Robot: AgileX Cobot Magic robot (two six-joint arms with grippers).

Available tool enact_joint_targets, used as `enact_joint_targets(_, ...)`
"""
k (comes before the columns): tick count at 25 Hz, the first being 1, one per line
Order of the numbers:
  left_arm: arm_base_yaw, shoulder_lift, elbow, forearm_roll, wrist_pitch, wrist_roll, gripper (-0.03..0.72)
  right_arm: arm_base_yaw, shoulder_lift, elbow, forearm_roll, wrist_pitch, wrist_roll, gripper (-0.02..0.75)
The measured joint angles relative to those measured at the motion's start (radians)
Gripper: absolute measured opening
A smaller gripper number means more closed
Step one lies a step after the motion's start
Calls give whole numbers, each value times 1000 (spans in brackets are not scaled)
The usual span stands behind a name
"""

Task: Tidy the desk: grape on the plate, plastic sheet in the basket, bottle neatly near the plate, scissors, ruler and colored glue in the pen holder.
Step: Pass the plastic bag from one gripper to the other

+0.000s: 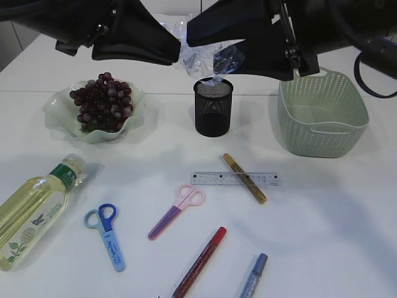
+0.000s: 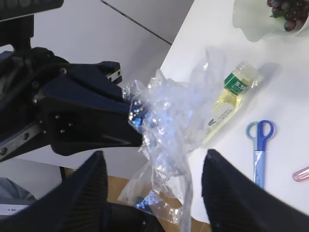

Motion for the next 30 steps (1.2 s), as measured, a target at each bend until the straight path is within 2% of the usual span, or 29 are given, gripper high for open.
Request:
enact_joint_targets(9,0,0,0,0,0,4,-6,0,0,0,0,10,-2,38)
enact_joint_targets(10,0,0,0,0,0,4,-6,0,0,0,0,10,-2,15)
enact_joint_targets(16,0,-2,0,4,-13,5,14,0,0,0,0,13,-2,15)
enact_joint_targets(18,-2,-2,0,14,-23,6,81,0,0,0,0,13,-3,15)
enact_joint_targets(19,-2,-2,0,21,-25,7,141,0,0,0,0,13,-3,15)
enact_joint_targets(24,-2,-2,0,65,-49,7,558,0,0,0,0,10,-3,15)
enact_joint_targets(26,-1,-2,0,67,-61,7,631,0,0,0,-2,0,-3,15)
enact_joint_targets(30,13,-2,0,64,-71,7,643,0,0,0,0,-29,-3,15)
